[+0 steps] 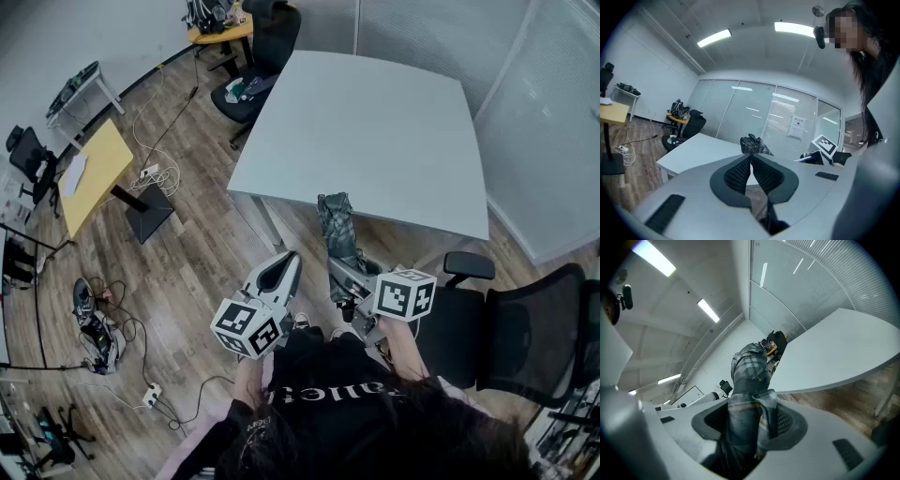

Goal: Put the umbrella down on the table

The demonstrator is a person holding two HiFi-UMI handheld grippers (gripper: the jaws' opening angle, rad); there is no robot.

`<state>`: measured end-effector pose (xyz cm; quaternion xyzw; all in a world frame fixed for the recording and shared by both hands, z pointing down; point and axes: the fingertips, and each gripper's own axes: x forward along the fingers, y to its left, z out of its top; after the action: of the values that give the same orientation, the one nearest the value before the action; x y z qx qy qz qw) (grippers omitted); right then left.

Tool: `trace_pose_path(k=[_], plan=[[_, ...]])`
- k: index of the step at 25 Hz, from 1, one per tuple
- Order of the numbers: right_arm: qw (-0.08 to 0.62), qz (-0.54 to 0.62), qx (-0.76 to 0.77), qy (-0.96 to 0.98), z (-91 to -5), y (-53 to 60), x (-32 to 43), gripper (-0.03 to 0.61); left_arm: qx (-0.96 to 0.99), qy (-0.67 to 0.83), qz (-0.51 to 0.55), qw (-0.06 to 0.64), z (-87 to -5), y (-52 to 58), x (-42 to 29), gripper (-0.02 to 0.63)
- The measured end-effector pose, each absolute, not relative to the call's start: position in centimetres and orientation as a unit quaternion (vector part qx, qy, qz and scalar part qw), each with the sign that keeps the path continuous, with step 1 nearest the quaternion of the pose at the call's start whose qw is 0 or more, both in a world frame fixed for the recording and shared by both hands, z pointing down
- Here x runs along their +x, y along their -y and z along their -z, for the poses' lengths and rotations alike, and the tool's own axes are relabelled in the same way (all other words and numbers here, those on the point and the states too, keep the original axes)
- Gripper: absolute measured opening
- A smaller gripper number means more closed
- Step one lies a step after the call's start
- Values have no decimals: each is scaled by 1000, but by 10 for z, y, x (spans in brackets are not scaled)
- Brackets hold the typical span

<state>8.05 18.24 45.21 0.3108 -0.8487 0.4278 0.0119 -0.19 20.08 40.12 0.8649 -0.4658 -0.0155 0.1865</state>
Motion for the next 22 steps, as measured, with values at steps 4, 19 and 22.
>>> trace_pose_path(k=[4, 19, 22], plan=[[15, -430, 310, 847, -456, -179, 73, 225, 864, 467, 9, 187, -406, -196, -9, 26], [10, -435, 324, 840, -463, -144, 30, 225, 872, 452, 10, 186, -410, -160, -51, 26], [12, -434, 326, 840, -460, -136, 15, 225, 875, 450, 11, 180, -405, -153, -67, 26]])
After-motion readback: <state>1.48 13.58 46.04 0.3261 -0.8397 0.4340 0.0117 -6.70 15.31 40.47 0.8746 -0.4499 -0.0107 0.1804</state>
